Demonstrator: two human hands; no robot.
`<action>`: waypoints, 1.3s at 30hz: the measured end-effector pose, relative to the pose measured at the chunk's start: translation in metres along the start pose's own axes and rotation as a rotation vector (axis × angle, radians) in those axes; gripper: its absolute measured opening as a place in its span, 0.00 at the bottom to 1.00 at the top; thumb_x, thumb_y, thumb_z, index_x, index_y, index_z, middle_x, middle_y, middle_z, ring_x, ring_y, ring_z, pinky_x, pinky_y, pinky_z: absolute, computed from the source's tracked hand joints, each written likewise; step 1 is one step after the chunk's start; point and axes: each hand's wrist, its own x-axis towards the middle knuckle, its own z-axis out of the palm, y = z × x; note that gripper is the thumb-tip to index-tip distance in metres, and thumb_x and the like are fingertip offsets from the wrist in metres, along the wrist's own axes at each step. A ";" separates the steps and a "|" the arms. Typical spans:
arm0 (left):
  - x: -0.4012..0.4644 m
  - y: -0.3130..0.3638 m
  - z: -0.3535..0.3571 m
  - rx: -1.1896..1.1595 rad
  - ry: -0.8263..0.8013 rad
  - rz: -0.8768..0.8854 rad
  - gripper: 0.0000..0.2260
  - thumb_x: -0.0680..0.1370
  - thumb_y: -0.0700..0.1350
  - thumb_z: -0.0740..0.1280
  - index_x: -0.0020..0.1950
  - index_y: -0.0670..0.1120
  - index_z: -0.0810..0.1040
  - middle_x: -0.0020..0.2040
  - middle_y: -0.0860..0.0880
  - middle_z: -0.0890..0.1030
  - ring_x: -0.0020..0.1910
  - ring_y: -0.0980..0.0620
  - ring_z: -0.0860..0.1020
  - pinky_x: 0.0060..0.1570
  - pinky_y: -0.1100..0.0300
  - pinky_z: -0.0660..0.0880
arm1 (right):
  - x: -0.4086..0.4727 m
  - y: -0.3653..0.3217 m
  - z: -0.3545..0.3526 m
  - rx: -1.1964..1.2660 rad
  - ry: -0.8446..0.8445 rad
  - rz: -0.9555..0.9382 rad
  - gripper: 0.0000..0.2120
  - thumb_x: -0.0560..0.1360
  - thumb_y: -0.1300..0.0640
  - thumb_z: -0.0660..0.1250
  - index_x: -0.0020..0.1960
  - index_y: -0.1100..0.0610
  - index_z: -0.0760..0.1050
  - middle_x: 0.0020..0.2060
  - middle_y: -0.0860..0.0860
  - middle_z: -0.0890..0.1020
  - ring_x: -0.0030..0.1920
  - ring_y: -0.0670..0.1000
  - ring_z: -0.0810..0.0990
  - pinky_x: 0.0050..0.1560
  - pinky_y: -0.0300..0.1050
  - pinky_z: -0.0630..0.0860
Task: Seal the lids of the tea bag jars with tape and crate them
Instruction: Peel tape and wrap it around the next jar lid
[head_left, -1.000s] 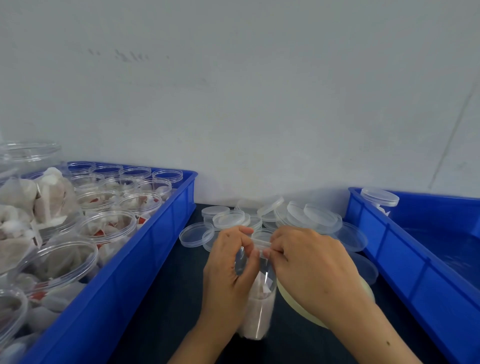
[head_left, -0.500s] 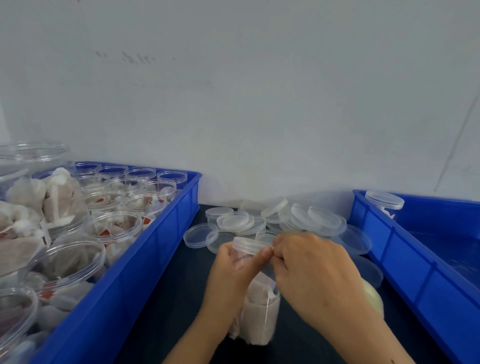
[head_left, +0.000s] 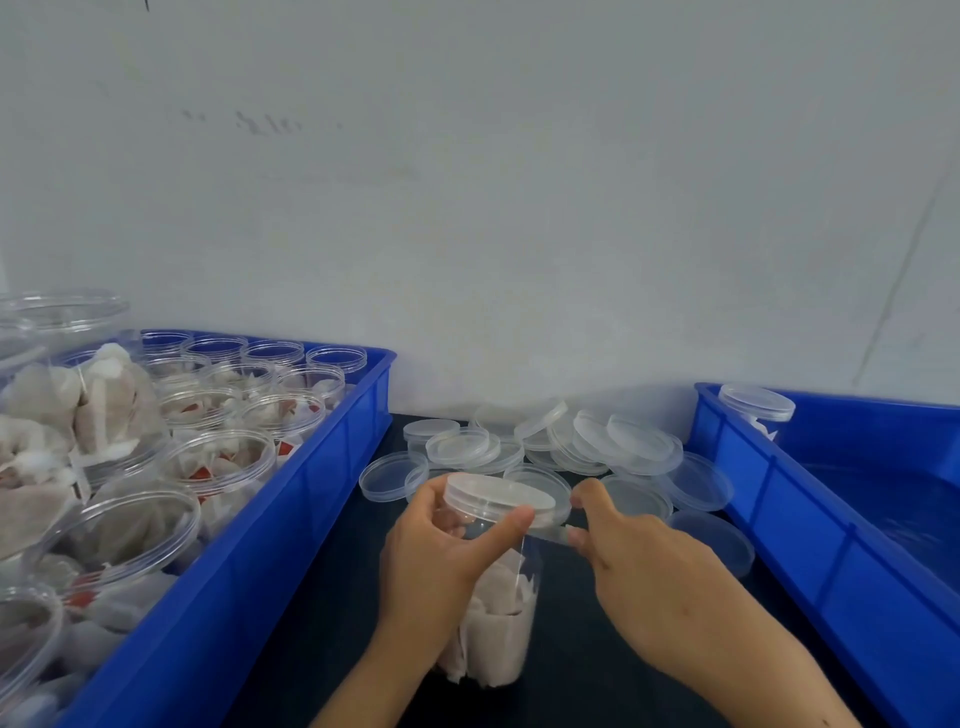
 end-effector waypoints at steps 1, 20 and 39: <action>0.001 0.000 -0.001 -0.004 0.001 0.001 0.33 0.52 0.69 0.76 0.52 0.55 0.79 0.46 0.58 0.84 0.47 0.58 0.83 0.51 0.53 0.80 | 0.002 0.003 0.002 0.008 -0.003 0.007 0.10 0.83 0.51 0.52 0.64 0.49 0.58 0.32 0.45 0.70 0.28 0.44 0.68 0.28 0.38 0.63; 0.010 0.002 -0.014 -0.186 -0.135 -0.140 0.34 0.53 0.62 0.74 0.56 0.55 0.73 0.43 0.63 0.84 0.43 0.62 0.82 0.39 0.65 0.76 | 0.017 -0.003 0.008 0.097 0.141 -0.071 0.18 0.83 0.43 0.49 0.73 0.37 0.61 0.39 0.42 0.72 0.44 0.48 0.77 0.45 0.45 0.75; 0.005 0.001 -0.017 0.131 -0.029 0.092 0.33 0.54 0.74 0.71 0.56 0.65 0.71 0.49 0.73 0.76 0.47 0.69 0.79 0.47 0.65 0.76 | 0.007 -0.031 0.035 0.007 0.193 0.022 0.27 0.81 0.54 0.53 0.77 0.48 0.47 0.58 0.49 0.76 0.58 0.51 0.76 0.48 0.42 0.65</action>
